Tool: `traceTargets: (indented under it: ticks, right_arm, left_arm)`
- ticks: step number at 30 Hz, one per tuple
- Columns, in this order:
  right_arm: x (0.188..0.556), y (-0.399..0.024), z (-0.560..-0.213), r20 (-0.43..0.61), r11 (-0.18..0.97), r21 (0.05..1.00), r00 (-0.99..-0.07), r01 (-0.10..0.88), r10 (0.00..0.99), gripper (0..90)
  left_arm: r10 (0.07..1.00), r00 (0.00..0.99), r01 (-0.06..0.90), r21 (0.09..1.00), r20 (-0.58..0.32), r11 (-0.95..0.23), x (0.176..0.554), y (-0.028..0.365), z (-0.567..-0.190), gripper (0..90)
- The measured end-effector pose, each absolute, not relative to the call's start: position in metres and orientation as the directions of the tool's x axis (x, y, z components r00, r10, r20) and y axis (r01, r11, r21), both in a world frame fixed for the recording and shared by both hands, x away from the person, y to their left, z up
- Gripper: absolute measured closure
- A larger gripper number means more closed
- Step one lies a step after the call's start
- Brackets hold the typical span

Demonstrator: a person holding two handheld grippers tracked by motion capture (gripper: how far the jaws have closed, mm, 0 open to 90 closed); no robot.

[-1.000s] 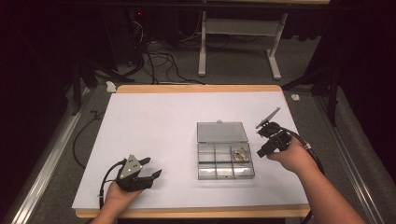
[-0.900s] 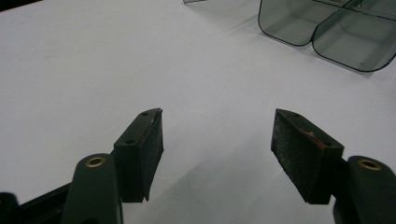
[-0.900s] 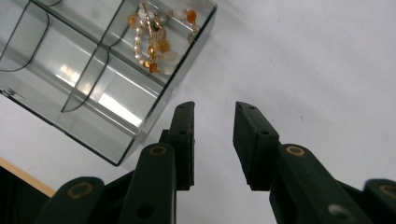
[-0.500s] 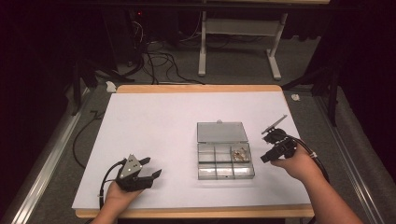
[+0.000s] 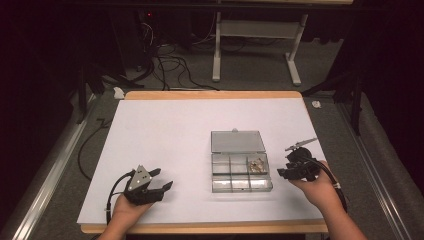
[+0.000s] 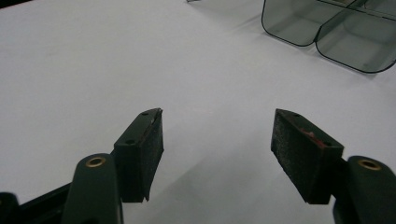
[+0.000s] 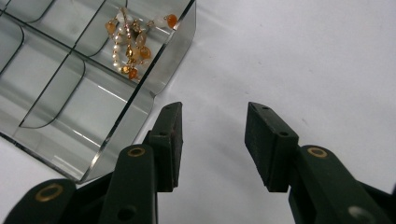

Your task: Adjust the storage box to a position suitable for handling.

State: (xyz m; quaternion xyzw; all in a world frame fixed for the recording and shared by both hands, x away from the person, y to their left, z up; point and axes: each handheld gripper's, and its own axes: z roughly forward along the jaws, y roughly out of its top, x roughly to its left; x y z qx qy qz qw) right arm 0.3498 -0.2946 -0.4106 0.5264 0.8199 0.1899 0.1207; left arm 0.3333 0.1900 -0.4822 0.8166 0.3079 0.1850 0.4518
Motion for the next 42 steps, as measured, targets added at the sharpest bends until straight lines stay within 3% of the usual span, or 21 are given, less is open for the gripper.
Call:
traceTargets:
  ticks: [20,31,42]
  right_arm:
    - [0.317,-0.305,-0.451,0.006,0.271,0.647,-0.360,0.712,0.933,57.8]
    - [0.306,-0.315,-0.466,0.027,0.198,0.746,-0.326,0.636,0.945,58.0]
    - [0.312,-0.307,-0.468,0.006,0.230,0.761,-0.360,0.607,0.933,56.0]
  left_arm:
    - [0.674,0.739,0.351,0.860,-0.011,-0.371,0.335,0.193,-0.482,41.5]
    - [0.690,0.724,0.350,0.866,-0.008,-0.358,0.334,0.194,-0.482,38.8]
    - [0.709,0.701,0.370,0.887,-0.071,-0.277,0.341,0.192,-0.468,43.9]
